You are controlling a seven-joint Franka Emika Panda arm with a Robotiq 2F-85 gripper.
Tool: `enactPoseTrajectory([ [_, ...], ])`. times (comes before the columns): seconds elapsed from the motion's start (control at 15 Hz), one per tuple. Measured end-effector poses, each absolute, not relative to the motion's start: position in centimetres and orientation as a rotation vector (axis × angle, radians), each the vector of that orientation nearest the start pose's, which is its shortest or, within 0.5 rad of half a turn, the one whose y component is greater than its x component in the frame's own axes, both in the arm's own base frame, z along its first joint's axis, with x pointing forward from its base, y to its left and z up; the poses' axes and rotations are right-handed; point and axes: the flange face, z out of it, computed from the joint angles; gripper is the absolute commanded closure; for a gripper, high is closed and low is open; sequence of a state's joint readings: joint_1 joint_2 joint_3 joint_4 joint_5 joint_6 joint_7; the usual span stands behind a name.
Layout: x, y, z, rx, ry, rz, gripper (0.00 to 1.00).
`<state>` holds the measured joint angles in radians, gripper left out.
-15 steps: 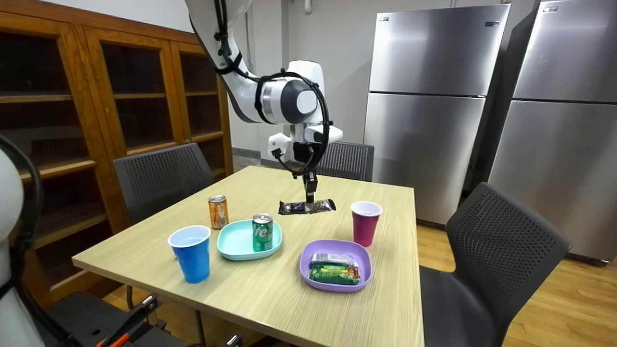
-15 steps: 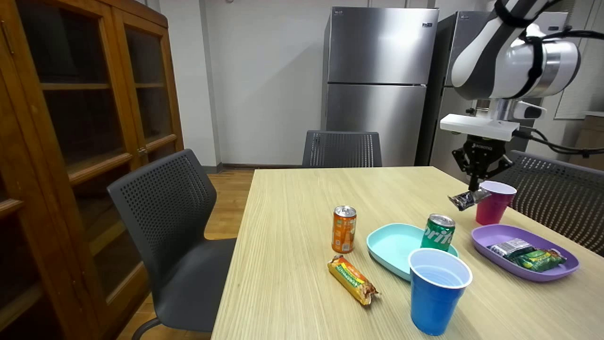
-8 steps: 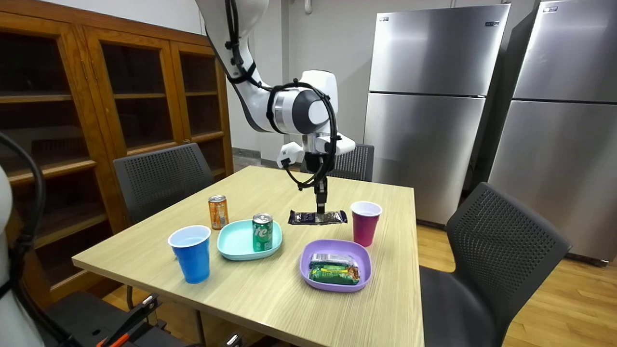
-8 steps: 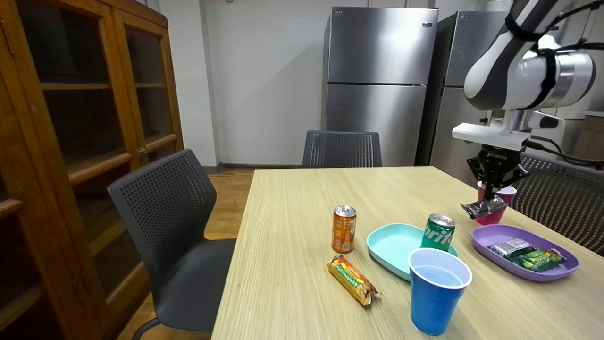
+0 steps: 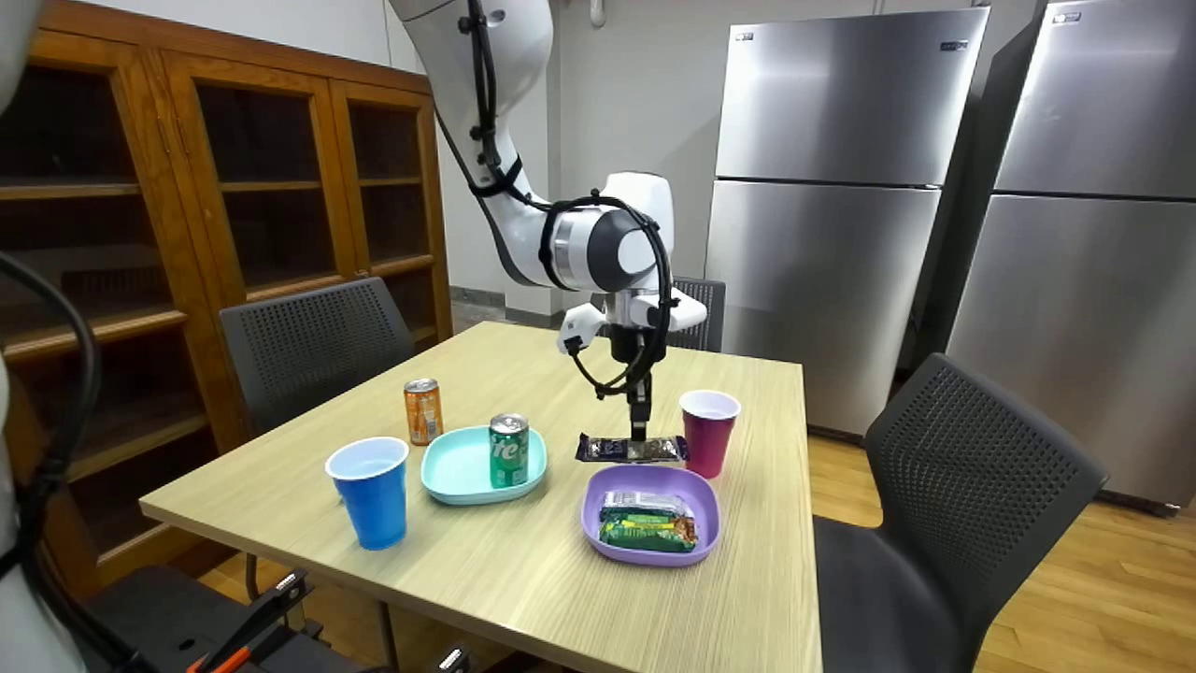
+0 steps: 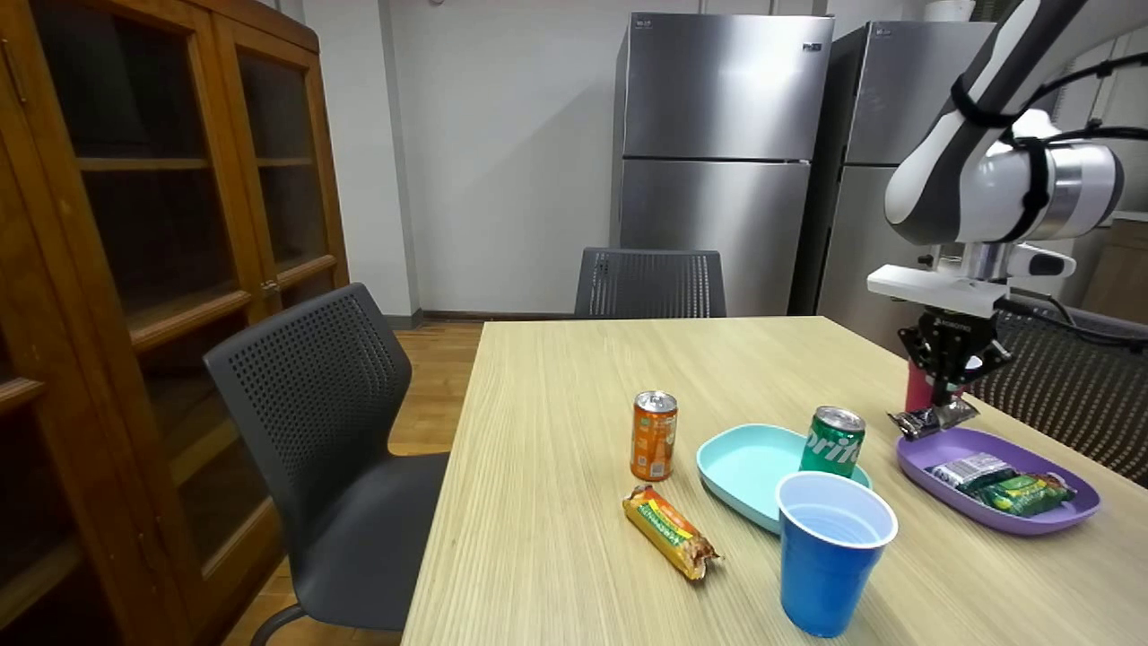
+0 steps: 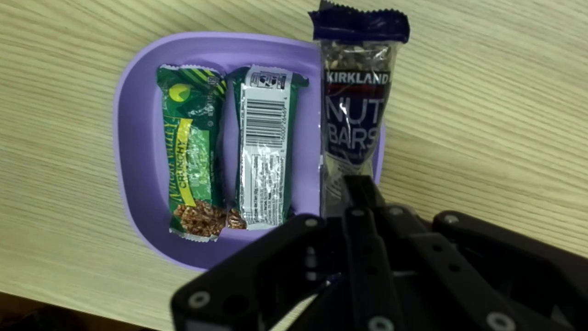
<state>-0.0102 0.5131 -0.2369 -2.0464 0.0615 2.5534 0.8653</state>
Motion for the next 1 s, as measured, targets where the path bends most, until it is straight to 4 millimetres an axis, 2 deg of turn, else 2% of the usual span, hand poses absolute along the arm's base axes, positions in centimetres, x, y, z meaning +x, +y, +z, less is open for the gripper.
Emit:
enactPoseTrajectory([
  [0.67,59.1,-16.3,16.7,-2.692,1.78,-0.041,1.0],
  [0.73,59.1,-16.3,16.5,-2.692,1.78,-0.04,0.97],
  [0.8,59.2,-16.3,16.5,-2.693,1.78,-0.04,0.73],
  [0.87,59.2,-16.3,16.4,-2.694,1.78,-0.04,0.72],
  [1.0,59.3,-16.3,16.5,-2.694,1.779,-0.042,0.63],
])
